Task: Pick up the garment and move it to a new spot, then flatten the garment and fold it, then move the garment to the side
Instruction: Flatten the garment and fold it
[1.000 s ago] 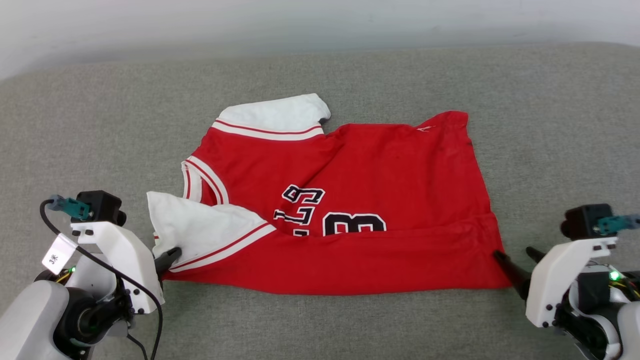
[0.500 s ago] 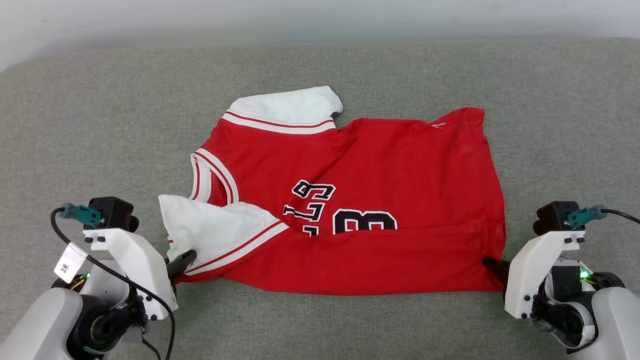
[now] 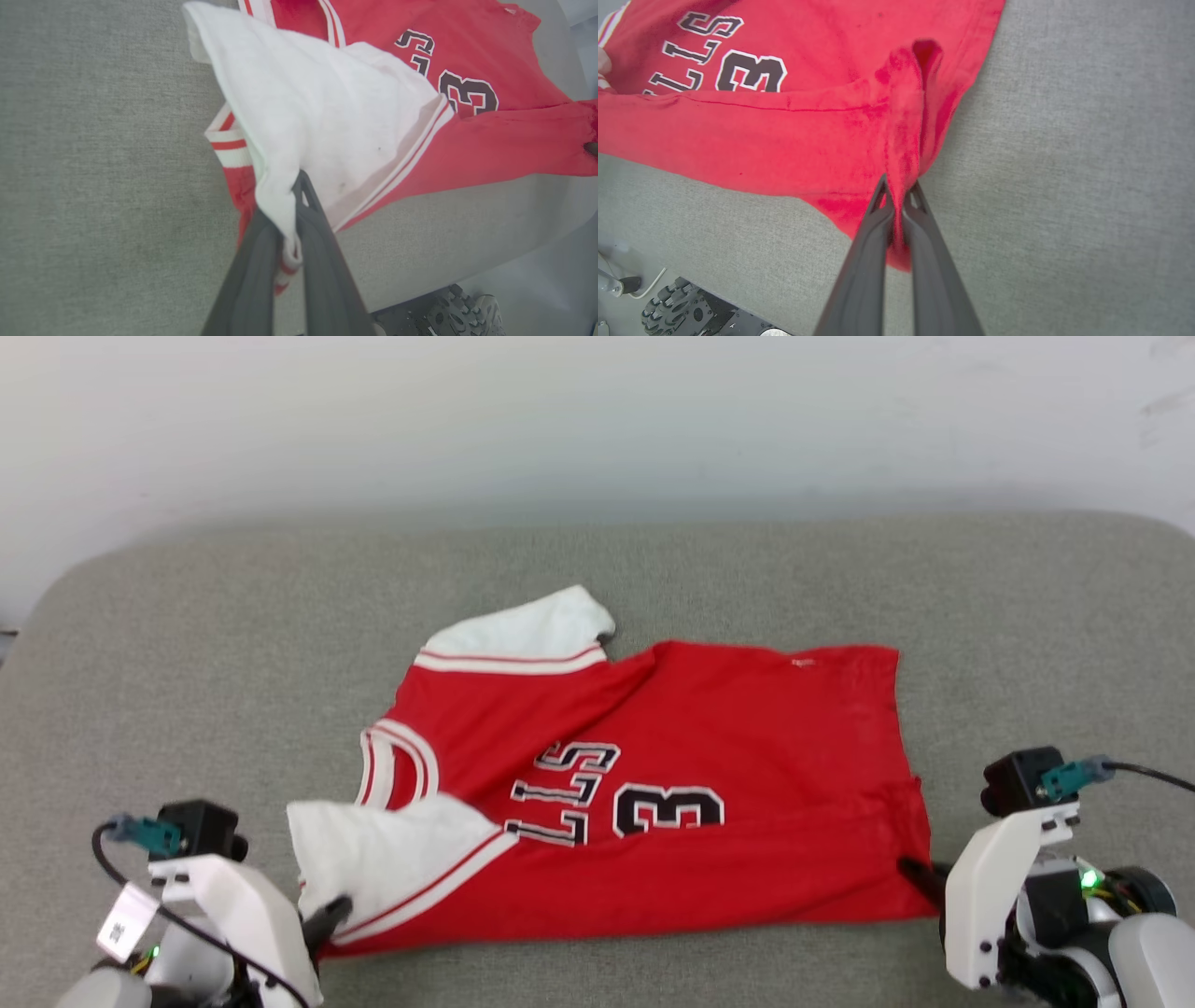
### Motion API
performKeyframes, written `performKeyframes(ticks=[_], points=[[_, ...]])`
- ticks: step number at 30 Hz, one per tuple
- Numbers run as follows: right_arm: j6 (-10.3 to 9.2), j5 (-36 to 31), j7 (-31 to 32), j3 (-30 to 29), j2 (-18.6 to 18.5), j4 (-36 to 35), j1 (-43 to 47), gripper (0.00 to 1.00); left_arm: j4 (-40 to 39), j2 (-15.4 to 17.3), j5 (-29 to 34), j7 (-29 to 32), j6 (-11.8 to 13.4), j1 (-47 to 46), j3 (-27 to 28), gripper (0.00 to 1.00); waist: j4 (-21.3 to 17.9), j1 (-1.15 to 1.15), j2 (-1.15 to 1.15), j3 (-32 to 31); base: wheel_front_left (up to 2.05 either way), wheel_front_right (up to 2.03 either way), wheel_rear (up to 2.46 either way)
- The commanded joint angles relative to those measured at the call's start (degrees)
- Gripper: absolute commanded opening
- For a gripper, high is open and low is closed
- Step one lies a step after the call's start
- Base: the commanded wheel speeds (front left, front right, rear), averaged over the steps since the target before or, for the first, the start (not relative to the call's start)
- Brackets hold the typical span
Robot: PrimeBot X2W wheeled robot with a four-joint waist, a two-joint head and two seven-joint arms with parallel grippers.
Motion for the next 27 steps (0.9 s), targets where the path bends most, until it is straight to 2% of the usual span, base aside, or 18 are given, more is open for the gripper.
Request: performKeyframes(ticks=[1,6,10,17,18,19,20,21,27], points=[[-0.03,0.7,0.5,-0.1,0.0,-1.1,1.8,0.00,-0.7,0.6,-0.4,-0.2,0.8,2.2,0.2,0.00,0.1,0.00,0.00,-2.5,0.00,0.00,0.00],[-0.03,0.9,1.7,-0.9,0.3,-5.0,7.3,0.00,-3.9,2.1,-1.1,-0.4,3.8,8.4,1.4,0.00,0.6,0.00,0.00,-5.2,0.00,0.00,0.00],[-0.03,0.5,2.1,-2.0,1.2,-6.9,11.6,0.00,-5.4,2.3,-1.8,-0.4,5.0,12.2,1.5,0.00,1.0,0.00,0.00,-5.5,0.00,0.00,0.00],[-0.03,-1.0,-1.1,-4.8,4.4,-3.8,15.8,0.00,0.1,-1.4,-3.4,-1.8,2.4,11.2,0.3,0.00,1.7,0.00,0.00,-4.6,0.00,0.00,0.00],[-0.04,-0.7,-1.6,-5.2,5.4,-2.9,16.2,0.00,1.3,-2.2,-3.5,-2.2,2.1,10.5,0.2,0.14,1.7,0.00,0.00,-4.4,0.00,0.00,0.00],[-0.03,-0.6,-2.2,-5.5,6.1,-1.9,16.5,0.06,2.6,-3.0,-3.9,-2.3,1.7,10.0,0.0,0.40,1.7,0.00,0.00,-4.2,0.00,0.00,0.00],[-0.03,-0.6,-2.9,-5.9,6.5,-1.1,16.8,0.24,4.0,-3.5,-4.1,-2.2,1.3,9.5,-0.2,0.81,1.7,0.00,0.00,-4.1,0.00,0.00,0.00],[-0.03,-0.3,-3.6,-6.3,6.9,-0.2,16.9,1.00,5.1,-3.9,-4.2,-2.5,0.9,8.8,-0.2,1.00,1.6,0.00,0.00,-3.9,0.00,0.00,0.00],[-0.03,0.5,-9.6,-5.7,7.6,1.6,16.3,1.00,10.2,-5.2,-3.7,-4.7,-1.0,6.8,-0.1,1.00,0.8,0.00,0.00,-3.7,0.00,0.00,0.00]])
